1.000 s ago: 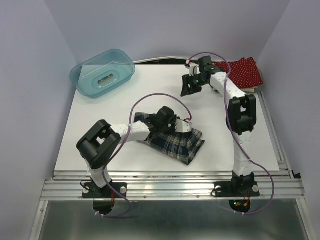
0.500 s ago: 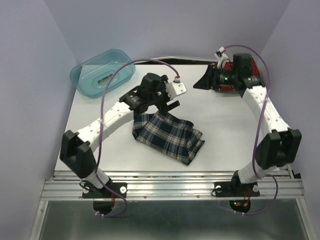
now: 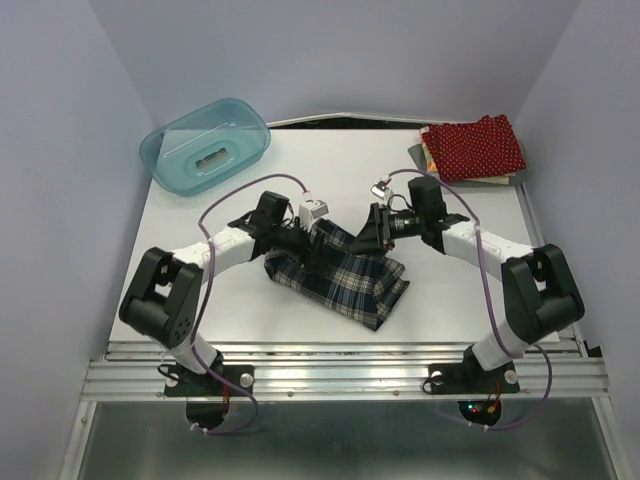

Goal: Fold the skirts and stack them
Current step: Fold the skirt

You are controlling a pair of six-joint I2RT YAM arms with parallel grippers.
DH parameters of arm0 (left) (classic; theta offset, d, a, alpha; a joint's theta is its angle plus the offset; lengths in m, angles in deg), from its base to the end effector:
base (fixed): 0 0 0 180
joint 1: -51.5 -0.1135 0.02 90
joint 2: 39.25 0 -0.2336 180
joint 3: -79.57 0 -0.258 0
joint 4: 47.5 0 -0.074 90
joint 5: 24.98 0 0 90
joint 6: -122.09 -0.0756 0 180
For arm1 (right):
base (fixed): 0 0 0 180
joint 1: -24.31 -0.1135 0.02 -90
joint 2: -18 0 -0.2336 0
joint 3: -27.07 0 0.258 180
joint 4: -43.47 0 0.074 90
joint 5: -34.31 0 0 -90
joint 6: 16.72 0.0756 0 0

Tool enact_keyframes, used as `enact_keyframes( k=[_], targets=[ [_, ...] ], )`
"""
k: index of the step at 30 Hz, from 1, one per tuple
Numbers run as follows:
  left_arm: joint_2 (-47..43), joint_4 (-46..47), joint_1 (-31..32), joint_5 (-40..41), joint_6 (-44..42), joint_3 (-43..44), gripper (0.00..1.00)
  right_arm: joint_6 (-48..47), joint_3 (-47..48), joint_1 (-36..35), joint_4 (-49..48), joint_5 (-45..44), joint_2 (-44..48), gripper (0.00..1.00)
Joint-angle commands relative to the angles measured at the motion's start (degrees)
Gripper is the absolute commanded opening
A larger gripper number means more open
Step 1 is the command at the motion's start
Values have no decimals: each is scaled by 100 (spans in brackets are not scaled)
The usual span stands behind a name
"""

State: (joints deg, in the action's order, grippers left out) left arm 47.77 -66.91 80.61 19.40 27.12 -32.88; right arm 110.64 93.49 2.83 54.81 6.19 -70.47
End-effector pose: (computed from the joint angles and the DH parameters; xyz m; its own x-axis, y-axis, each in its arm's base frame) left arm 0.2794 -0.2174 0.1812 -0.4748 0.3337 -0.8144 0.8708 0.3127 -0.3795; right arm 0.2961 0.1882 0.1898 -0.9276 -0.0577 -0.3691 -0.3711 0.2566 0.8925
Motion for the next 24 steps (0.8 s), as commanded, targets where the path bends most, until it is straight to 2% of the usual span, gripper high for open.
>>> enact_keyframes(
  k=[1, 2, 5, 8, 11, 16, 21, 24],
  targets=[
    [410, 1752, -413, -834, 1804, -391, 67, -1325, 186, 38, 1038, -210, -662, 45],
    [525, 1921, -484, -773, 1937, -427, 65, -1850, 292, 38, 1272, -317, -837, 44],
    [1016, 2256, -703, -483, 2359, -541, 59, -2538, 826, 161, 2027, -798, -1540, 41],
    [1527, 2362, -923, -245, 2580, -594, 59, -2979, 1679, 240, 2574, -1344, -2270, 39],
    [1721, 2432, -1020, -184, 2756, -664, 59, -3410, 2400, 311, 3004, -1871, -2919, 39],
    [1634, 2880, -995, -192, 3230, -840, 57, -4079, 4070, 372, 3716, -2224, -3816, 38],
    [1125, 2732, -845, -263, 2880, -735, 61, -3913, 5126, 372, 4078, -1874, -3845, 43],
    [554, 1875, -801, 70, 1950, -358, 64, -3528, 5145, 372, 3991, -1768, -3100, 58]
  ],
)
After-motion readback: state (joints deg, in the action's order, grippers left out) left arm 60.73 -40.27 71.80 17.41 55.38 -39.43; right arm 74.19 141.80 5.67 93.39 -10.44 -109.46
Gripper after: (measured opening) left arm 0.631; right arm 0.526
